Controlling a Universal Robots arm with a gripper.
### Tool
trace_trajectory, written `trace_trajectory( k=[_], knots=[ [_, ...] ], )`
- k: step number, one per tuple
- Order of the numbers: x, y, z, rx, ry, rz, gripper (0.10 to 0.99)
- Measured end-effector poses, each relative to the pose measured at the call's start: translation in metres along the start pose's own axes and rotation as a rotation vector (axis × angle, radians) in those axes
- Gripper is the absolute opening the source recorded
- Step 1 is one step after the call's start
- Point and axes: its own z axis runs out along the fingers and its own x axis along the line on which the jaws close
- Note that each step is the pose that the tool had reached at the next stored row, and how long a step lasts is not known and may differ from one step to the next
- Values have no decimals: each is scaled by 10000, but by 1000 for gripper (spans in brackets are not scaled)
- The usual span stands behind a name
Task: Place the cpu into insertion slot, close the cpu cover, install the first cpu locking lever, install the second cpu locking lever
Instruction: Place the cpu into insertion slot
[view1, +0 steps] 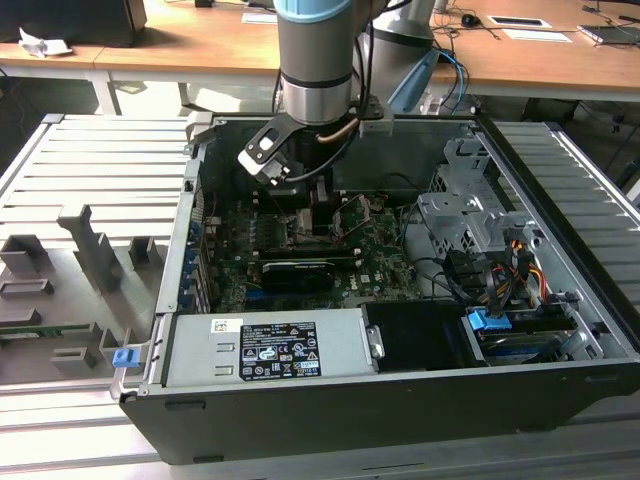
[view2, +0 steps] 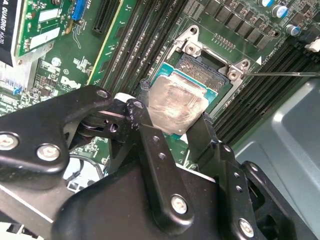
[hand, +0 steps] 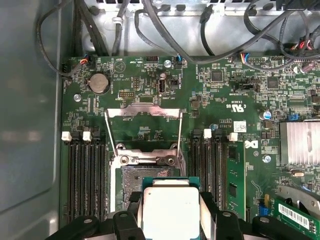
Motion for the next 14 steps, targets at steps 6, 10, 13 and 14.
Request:
trace_trajectory(
  k=[6, 10, 13, 14],
  knots=[
    [16, -2, 25, -1, 0, 2, 541],
    [29, 2, 35, -1, 1, 2, 541],
    [31, 4, 43, 0, 0, 3, 541],
    [32, 4, 47, -1, 1, 3, 541]
  ],
)
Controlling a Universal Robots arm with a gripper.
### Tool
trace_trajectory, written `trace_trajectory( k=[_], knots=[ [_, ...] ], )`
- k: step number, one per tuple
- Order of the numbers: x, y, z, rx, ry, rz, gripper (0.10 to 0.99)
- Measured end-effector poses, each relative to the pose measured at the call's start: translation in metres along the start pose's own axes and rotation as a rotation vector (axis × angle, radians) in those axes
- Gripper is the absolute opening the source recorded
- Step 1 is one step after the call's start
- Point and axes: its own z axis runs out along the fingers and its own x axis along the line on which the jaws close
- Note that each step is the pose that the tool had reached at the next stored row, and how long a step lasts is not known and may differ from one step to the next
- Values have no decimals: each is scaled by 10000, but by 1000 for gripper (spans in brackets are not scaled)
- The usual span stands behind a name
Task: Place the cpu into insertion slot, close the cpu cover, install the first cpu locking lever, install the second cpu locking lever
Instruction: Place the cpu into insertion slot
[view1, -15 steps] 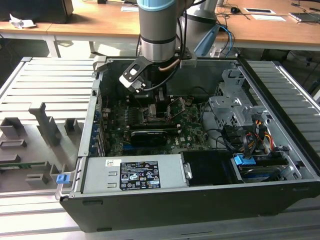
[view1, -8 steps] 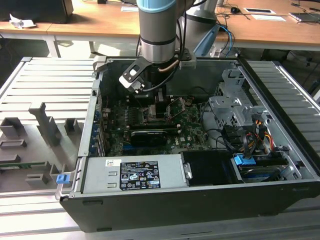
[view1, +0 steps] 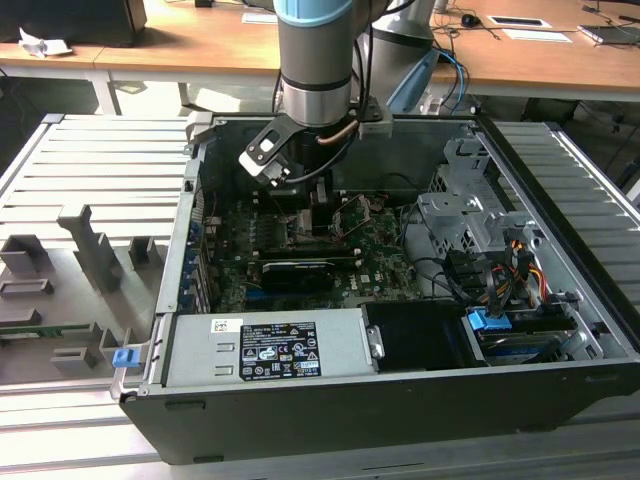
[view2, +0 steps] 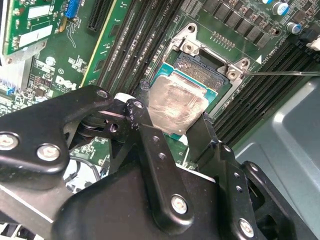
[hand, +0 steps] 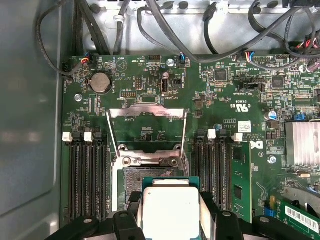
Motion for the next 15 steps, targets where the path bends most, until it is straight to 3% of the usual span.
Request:
trace_trajectory(
  k=[10, 15],
  knots=[
    [25, -4, 65, 5, -4, 0, 541],
    [86, -6, 97, 8, -4, -1, 541]
  ],
)
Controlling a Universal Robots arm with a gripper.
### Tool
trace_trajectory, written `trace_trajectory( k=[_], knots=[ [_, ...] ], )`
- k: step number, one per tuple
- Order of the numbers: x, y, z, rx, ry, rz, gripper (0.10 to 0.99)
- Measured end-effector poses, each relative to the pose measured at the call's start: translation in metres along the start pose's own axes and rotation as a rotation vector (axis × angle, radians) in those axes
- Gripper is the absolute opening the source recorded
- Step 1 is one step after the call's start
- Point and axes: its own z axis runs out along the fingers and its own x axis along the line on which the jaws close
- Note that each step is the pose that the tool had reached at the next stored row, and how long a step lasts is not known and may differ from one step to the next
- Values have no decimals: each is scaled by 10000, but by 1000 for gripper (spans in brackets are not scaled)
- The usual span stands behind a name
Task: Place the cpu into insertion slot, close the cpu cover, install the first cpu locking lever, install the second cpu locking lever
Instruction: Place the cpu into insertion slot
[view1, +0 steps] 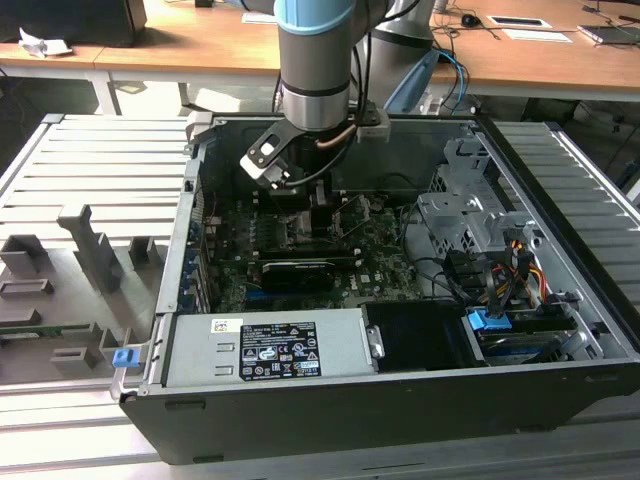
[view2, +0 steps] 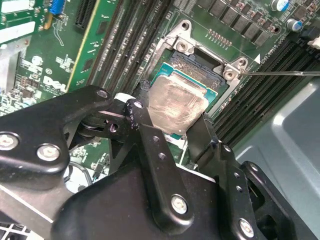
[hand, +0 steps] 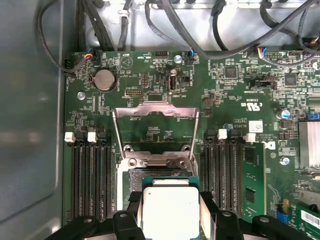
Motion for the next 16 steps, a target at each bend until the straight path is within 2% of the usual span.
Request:
trace_trajectory(
  k=[10, 16],
  knots=[
    [37, -24, 121, 2, 12, -139, 541],
    [41, -35, 135, 1, 12, -139, 541]
  ],
)
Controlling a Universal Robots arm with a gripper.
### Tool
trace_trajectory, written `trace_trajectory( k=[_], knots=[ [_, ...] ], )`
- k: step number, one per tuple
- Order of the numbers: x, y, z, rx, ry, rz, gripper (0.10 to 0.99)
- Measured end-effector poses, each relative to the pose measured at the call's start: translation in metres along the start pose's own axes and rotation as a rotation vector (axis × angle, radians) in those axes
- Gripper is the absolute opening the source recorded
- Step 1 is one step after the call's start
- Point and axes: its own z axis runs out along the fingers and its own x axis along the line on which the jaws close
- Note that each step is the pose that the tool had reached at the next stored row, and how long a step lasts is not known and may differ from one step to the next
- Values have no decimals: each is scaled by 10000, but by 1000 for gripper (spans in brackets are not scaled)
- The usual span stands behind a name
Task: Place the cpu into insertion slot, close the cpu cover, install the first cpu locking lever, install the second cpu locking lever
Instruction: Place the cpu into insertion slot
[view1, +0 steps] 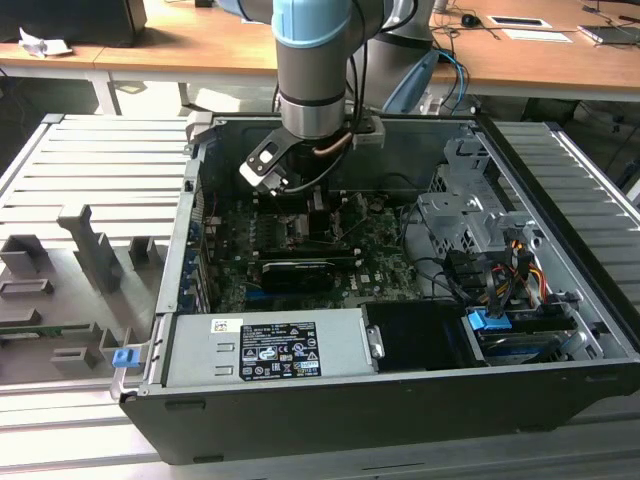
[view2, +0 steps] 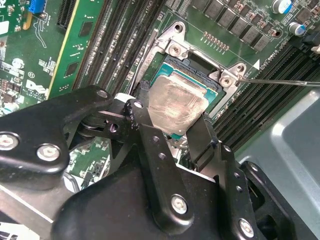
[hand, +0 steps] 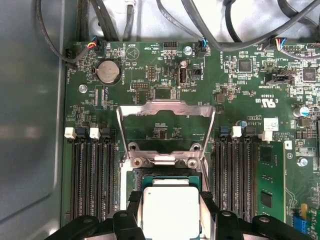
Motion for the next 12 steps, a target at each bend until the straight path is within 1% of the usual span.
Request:
trace_trajectory(
  k=[12],
  knots=[
    [10, -2, 27, 0, 0, 0, 541]
  ],
)
